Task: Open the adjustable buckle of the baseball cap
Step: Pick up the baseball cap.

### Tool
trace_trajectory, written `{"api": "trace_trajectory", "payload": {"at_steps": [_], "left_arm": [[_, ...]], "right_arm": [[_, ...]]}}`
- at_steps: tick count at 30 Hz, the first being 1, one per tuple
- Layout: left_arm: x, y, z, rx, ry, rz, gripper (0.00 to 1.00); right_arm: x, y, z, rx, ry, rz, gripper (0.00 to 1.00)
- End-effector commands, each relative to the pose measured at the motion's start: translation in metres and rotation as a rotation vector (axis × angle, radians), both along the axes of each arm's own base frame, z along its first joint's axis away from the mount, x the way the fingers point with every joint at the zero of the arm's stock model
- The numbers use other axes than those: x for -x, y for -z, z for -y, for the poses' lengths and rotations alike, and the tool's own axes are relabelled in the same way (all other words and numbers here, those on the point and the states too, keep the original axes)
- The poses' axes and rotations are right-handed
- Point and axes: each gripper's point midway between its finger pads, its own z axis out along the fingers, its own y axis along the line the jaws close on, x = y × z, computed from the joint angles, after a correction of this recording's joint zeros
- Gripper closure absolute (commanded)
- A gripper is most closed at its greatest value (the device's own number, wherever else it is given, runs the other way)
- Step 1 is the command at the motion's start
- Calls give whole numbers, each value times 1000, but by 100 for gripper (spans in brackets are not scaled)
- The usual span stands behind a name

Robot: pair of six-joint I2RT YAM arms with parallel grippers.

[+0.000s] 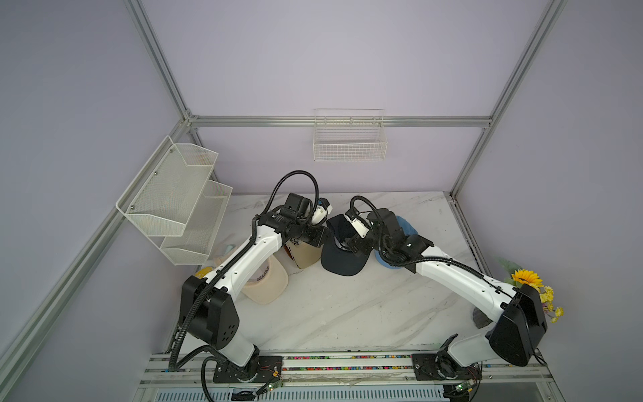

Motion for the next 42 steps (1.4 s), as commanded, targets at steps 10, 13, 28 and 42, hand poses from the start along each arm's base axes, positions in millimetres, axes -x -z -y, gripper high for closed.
{"api": "trace_trajectory", "payload": {"at_steps": [10,13,28,42], "left_arm": [[1,-40,8,65,43,82,100],[3,-42,7,68,41,84,100],[24,-55,4,100,63,97,100],[21,31,-8,-81,23,-60,100]], "right_arm": [[0,13,-29,-17,-83,-32,9],[-4,16,-32,-14,-80,-33,10],[-37,-6,-36,-41,13,84,77],[-45,-147,-8,-92,118,379,98]]}}
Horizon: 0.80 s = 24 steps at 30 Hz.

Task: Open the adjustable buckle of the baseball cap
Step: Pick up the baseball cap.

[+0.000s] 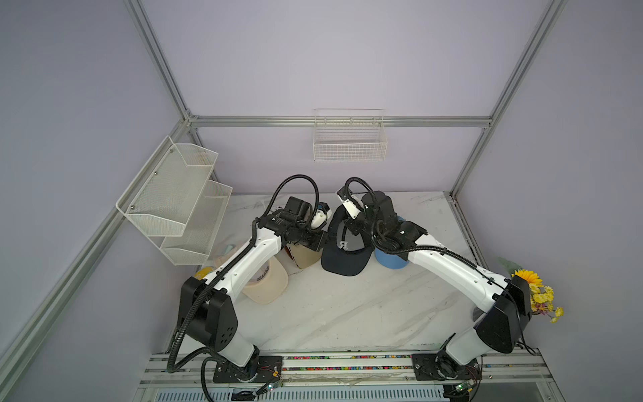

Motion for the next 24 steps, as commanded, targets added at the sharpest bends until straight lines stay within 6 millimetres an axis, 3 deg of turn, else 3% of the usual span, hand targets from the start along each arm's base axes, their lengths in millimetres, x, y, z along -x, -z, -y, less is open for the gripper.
{"api": "trace_trajectory", "payload": {"at_steps": [1,2,3,5,7,12,13,18,21,24], "left_arm": [[13,17,-8,-71,-2,-40,100],[14,16,-7,-74,1,-35,99],[15,15,-7,-77,4,-29,83],[16,9,-6,-84,5,0,29],[14,-3,-5,-104,-7,68,2],[8,-55,6,-69,-42,297,0],[9,-78,2,-47,-73,377,0],[7,-139,-6,41,-187,616,0],[10,-158,-3,72,-192,685,0],[7,-160,6,73,-164,691,0]], "right_arm": [[-6,-69,17,-54,73,175,99],[-5,-74,15,-64,65,182,99],[-4,-77,14,-80,57,183,99],[-3,-77,12,-96,45,175,99],[-2,-72,9,-111,34,157,99],[5,-65,4,-128,-4,125,99],[6,-64,3,-130,-8,120,99],[9,-59,2,-128,-21,98,99],[11,-59,2,-135,-26,91,99],[13,-60,1,-153,-32,82,99]]}}
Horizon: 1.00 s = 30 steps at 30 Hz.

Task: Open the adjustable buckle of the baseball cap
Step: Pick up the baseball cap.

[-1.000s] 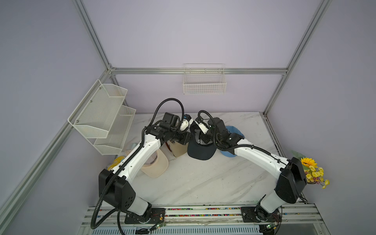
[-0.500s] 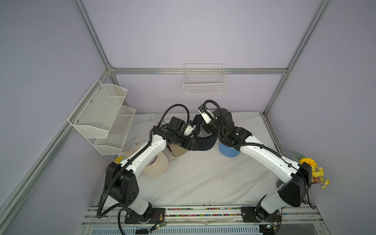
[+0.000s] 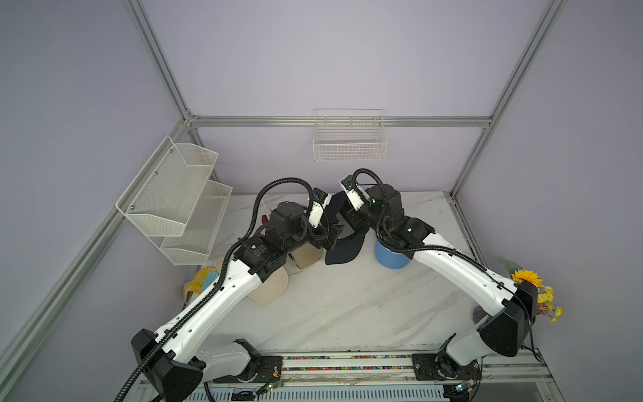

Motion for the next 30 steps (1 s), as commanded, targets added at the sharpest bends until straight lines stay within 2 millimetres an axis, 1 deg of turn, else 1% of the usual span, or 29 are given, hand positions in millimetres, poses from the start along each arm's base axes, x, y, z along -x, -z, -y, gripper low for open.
{"api": "trace_trajectory", "payload": {"at_steps": [1,6,8,12,15,18,20,21,22,24,26,28,29,30], "left_arm": [[-14,-7,10,-5,-9,57,0],[-24,1,22,-26,10,45,0],[-28,0,25,-26,12,51,0],[-39,-7,28,-31,-8,80,0],[-42,-15,28,-31,-14,101,0],[-44,-23,26,-26,-31,127,3],[-44,-29,24,-16,-38,146,7],[-44,-30,24,-15,-40,150,11],[-45,-31,24,-15,-40,153,18],[-46,-30,25,-16,-39,152,41],[-47,-25,26,-20,-41,145,70],[-47,-22,27,-20,-39,143,87],[-47,-21,27,-18,-37,144,94],[-47,-21,27,-17,-35,145,99]], "right_arm": [[12,-21,3,-61,-23,18,99],[23,-28,-1,-86,-49,17,100],[28,-27,-4,-80,-62,11,100],[34,-24,-5,-69,-73,-3,100],[37,-18,-6,-57,-79,-16,100],[38,-10,-7,-42,-83,-35,100],[40,-6,-8,-38,-87,-43,100],[41,-3,-8,-33,-88,-47,100],[41,-1,-8,-32,-88,-49,100],[43,1,-9,-30,-90,-52,100],[44,2,-8,-29,-91,-54,100],[45,2,-8,-27,-89,-54,100],[45,2,-7,-27,-87,-52,99],[45,3,-7,-26,-83,-52,99]]}}
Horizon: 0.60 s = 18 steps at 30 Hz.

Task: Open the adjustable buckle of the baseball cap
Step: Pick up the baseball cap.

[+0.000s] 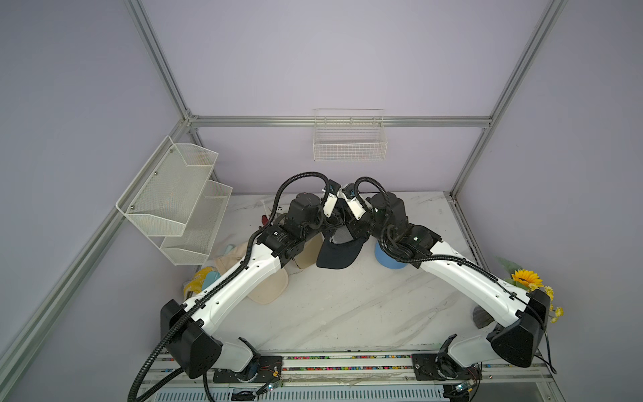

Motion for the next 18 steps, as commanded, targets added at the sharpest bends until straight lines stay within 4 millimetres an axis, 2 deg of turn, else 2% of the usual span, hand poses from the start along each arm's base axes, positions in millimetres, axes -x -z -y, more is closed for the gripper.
{"api": "trace_trajectory", "payload": {"at_steps": [1,2,3,5,7,10,18], "left_arm": [[2,-36,2,60,16,100,100],[2,-36,2,62,15,103,100],[3,-37,1,62,15,107,100],[5,-39,-1,67,11,114,100],[4,-43,-4,67,-7,122,100],[1,-48,-9,64,-31,123,100],[-5,-61,-17,85,-89,113,100]], "right_arm": [[9,-3,2,4,-13,4,97],[9,-2,4,6,-6,5,92],[8,0,6,10,2,5,80],[8,1,12,20,27,9,45],[7,-1,24,20,82,33,27],[14,-8,42,10,131,67,17],[39,13,78,15,192,48,14]]}}
